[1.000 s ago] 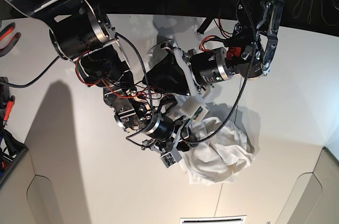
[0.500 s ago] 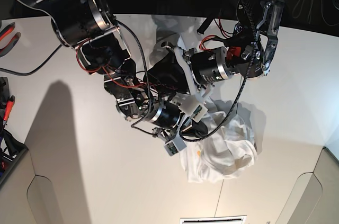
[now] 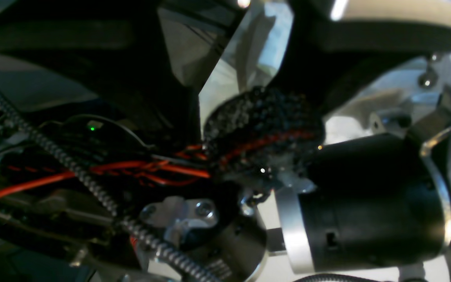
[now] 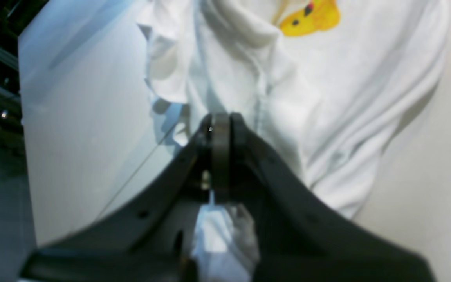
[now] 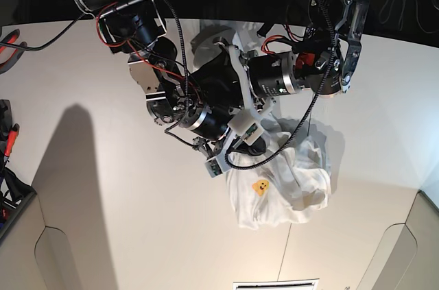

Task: Layout the t-shirt on the table in an organized manner, then fold the t-shirt properly
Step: 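Lift the gripped shirt fabric upward with the right gripper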

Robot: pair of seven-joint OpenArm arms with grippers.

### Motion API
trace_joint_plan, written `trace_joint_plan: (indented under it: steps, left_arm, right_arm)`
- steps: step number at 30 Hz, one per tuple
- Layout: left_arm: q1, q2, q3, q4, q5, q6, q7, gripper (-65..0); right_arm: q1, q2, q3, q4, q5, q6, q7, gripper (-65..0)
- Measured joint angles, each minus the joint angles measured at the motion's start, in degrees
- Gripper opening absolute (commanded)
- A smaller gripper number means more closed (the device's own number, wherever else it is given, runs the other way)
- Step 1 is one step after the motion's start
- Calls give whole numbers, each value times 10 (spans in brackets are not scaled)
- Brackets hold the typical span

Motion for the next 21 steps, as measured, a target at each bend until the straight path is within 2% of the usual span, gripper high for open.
trace_joint_plan:
  steps: [2,6,12,15,17,18,19,21]
  left_arm:
    - [1,0,0,2,-3,0,-6,-422]
    - [0,0,-9,5,-12,-5,-13,-422]
    - [0,4,-44,8,-37,-22,-14,-422]
    - [1,6,-60,8,-39,-25,-14,-422]
    - [-1,6,-69,8,-31,-16,-15,-422]
    - [-3,6,-75,8,-6,7,-24,-422]
    - [-4,6,-80,5,8,15,-19,-422]
    - [-5,3,-84,5,0,16,-22,-422]
  right_arm:
    - [-1,2,0,22,-2,0,-14,-650]
    - [-2,4,0,73,2,7,-53,-495]
    - [-1,0,0,129,1,7,-68,-480]
    - [11,-2,-1,132,-32,-10,-66,-399]
    - [24,-4,-2,125,-69,-35,-55,-341]
    - [33,-5,-5,117,-71,-55,-42,-326]
    - [42,-9,-6,101,-72,-69,-27,-318]
    - [68,-10,-9,65,-70,-69,-7,-318]
